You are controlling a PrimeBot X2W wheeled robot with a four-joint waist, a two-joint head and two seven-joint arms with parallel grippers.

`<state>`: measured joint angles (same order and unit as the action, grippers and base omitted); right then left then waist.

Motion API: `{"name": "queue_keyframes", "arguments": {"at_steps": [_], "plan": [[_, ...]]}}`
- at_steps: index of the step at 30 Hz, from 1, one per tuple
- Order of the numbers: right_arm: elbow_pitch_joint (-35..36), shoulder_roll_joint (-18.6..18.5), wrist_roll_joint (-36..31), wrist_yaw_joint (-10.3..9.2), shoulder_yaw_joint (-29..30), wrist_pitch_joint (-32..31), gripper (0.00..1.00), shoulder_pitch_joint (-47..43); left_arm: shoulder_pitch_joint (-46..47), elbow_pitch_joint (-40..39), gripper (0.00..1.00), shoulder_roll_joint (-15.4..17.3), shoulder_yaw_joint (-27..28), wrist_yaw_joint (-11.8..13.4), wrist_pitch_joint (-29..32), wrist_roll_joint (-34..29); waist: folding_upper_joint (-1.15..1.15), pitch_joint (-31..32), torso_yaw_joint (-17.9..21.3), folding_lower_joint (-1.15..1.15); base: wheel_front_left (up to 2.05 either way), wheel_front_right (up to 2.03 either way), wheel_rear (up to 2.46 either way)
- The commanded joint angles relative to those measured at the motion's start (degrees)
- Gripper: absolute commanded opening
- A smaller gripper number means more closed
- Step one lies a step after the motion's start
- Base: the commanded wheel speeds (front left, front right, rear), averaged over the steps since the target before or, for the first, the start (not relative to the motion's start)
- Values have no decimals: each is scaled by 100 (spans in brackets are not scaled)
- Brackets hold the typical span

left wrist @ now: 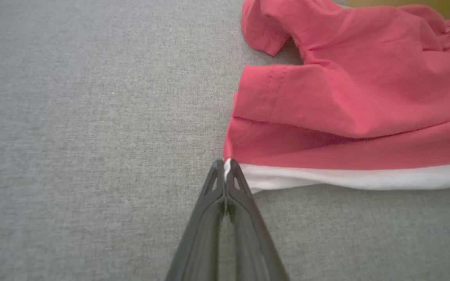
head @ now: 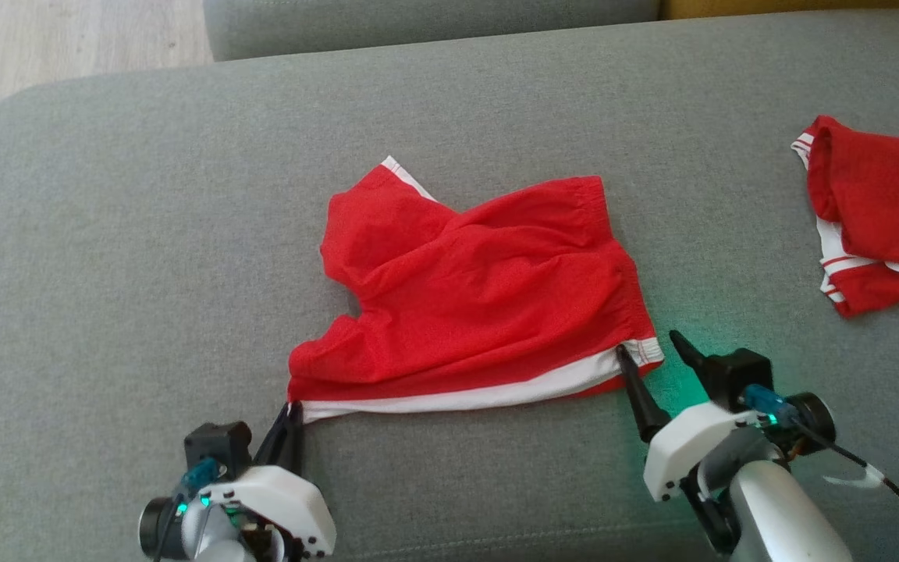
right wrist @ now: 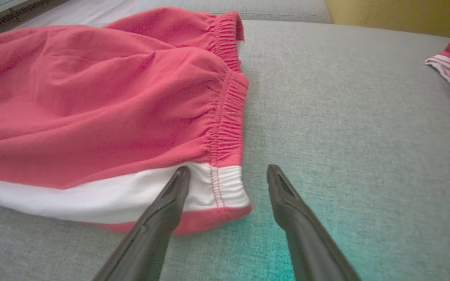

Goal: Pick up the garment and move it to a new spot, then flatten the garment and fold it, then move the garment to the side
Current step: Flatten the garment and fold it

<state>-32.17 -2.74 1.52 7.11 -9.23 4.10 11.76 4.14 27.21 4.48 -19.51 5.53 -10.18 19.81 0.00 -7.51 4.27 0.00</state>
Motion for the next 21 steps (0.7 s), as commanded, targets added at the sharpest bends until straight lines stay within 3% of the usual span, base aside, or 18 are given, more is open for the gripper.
{"name": "queue_keyframes", "arguments": {"at_steps": [1, 3, 6, 8, 12, 15, 16, 17, 21], "plan": [[53, -46, 5, 37, -210, 47, 100, 243, 238, -166, 0, 90, 189, 29, -66, 42, 0, 6, -11, 0, 0, 0, 0], [-79, -70, 39, 37, -322, -8, 100, 306, 237, -160, 0, 93, 179, 33, -69, 49, 0, 16, -21, 0, 0, 0, 0], [-250, -105, 111, 37, -476, -46, 64, 380, 236, -155, 0, 95, 159, 37, -71, 58, 0, 29, -41, 0, 0, 0, 0], [-339, -122, 195, 37, -566, -49, 48, 418, 232, -155, 0, 98, 151, 43, -75, 66, 0, 39, -45, 0, 0, 0, 0], [-443, -156, 282, 37, -659, -25, 40, 471, 225, -154, 0, 106, 140, 50, -79, 80, 0, 54, -44, 0, 0, 0, 0], [-547, -193, 340, 37, -746, 28, 26, 532, 219, -149, 0, 113, 126, 53, -83, 92, 0, 75, -47, 0, 0, 0, 0], [-557, -202, 357, 37, -765, 70, 17, 551, 216, -150, 0, 116, 123, 54, -89, 97, 0, 86, -46, 0, 0, 0, 0], [-555, -210, 370, 37, -770, 122, 0, 566, 211, -155, 0, 120, 122, 55, -97, 102, 0, 99, -44, 0, 0, 0, 0], [-510, -246, 424, 37, -765, 292, 0, 570, 200, -229, 0, 142, 140, 58, -177, 120, 0, 175, -29, 0, 0, 0, 0]]}}
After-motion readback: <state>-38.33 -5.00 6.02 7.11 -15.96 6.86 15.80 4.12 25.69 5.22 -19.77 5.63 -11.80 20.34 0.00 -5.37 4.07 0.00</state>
